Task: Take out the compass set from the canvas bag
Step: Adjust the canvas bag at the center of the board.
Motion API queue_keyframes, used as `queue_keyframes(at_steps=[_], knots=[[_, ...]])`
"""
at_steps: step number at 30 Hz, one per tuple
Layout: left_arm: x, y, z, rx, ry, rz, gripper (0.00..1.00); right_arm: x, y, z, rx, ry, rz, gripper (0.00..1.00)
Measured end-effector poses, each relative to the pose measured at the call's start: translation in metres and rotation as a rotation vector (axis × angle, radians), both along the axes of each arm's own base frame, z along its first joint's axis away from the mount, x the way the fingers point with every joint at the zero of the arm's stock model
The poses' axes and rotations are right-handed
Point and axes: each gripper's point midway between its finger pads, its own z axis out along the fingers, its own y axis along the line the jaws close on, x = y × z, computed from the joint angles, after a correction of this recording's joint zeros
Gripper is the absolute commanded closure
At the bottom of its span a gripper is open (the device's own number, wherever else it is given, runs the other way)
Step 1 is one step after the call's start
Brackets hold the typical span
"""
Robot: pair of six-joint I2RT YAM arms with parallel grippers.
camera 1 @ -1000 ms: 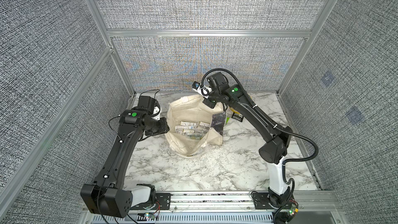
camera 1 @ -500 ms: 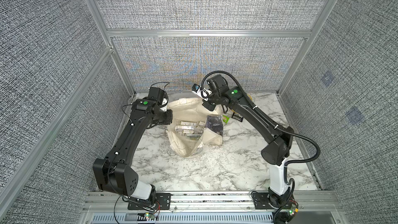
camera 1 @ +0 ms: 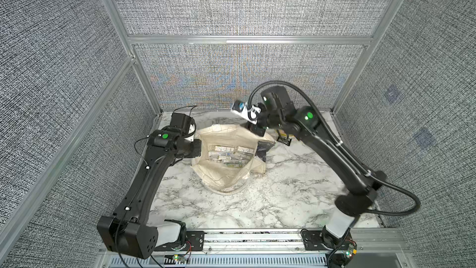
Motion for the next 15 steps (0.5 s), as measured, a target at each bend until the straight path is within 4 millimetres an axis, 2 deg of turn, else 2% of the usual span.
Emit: queue_keyframes(at_steps=[1,2,3,5,7,9,15], knots=[[-0.003,0.000,-0.003,-0.006,0.003,0.003,1.00,-0.025,0.009,-0.018,-0.014,0.018,0.085,0.52],[-0.005,0.000,-0.005,-0.012,0.002,0.007,1.00,-0.037,0.016,-0.032,-0.024,0.028,0.132,0.55],[-0.006,-0.001,-0.008,-0.022,0.001,0.013,1.00,-0.046,0.026,-0.052,-0.037,0.046,0.167,0.59],[-0.008,-0.002,-0.012,-0.036,0.003,0.013,1.00,-0.049,0.042,-0.090,-0.095,0.094,0.199,0.69],[-0.010,-0.004,-0.016,-0.050,0.002,0.020,1.00,-0.042,0.063,-0.116,-0.141,0.116,0.215,0.76],[-0.012,-0.004,-0.017,-0.059,0.002,0.022,1.00,-0.027,0.076,-0.137,-0.182,0.114,0.193,0.78],[-0.019,-0.007,-0.013,-0.098,-0.007,0.034,1.00,0.008,0.077,-0.207,-0.293,0.147,0.145,0.81]])
